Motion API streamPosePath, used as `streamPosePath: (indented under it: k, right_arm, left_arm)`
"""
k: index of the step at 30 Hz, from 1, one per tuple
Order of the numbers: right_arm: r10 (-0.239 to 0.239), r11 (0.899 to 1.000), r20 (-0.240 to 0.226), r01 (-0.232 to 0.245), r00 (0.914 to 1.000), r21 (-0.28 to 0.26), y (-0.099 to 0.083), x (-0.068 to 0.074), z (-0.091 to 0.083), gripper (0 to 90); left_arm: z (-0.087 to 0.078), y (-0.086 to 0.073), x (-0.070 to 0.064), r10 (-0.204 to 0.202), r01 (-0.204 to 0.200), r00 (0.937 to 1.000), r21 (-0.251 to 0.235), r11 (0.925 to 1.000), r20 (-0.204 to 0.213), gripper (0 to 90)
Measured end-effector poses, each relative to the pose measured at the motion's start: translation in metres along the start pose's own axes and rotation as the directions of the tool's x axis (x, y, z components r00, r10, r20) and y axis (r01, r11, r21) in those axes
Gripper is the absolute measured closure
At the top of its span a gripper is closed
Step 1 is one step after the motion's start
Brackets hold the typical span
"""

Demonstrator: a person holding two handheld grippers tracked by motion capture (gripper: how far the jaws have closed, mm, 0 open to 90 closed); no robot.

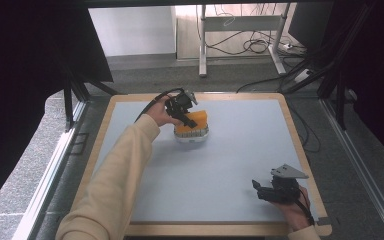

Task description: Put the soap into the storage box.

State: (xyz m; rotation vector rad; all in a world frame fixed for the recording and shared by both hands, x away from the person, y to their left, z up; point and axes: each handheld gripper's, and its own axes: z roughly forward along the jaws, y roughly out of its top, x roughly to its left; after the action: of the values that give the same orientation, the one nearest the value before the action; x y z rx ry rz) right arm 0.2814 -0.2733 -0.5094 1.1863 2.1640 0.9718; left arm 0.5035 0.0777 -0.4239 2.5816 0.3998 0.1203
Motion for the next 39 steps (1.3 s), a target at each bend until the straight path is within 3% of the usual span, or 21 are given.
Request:
streamPosePath:
  k: [15, 26, 35, 39]
  right_arm:
    - [-0.004, 1.000, 0.002, 0.004, 1.0000, 0.010, -0.001, -0.001, 0.002, 17.8]
    - [-0.003, 1.000, 0.000, 0.003, 1.0000, 0.012, -0.001, -0.001, 0.003, 17.8]
    - [-0.003, 1.000, 0.001, 0.003, 1.0000, 0.015, -0.001, -0.001, 0.003, 17.8]
    - [-0.003, 1.000, 0.001, 0.003, 1.0000, 0.015, -0.001, -0.002, 0.004, 17.8]
  left_arm:
    - [0.022, -0.005, 0.010, 0.008, -0.008, 0.9988, 0.003, 1.0000, 0.049, 61.6]
    - [0.028, -0.009, 0.013, 0.008, -0.009, 0.9970, 0.007, 0.9999, 0.077, 61.5]
    - [0.034, -0.012, 0.017, 0.006, -0.007, 0.9972, 0.018, 0.9998, 0.075, 61.3]
    - [0.031, -0.012, 0.017, 0.007, -0.007, 0.9983, -0.002, 1.0000, 0.058, 56.4]
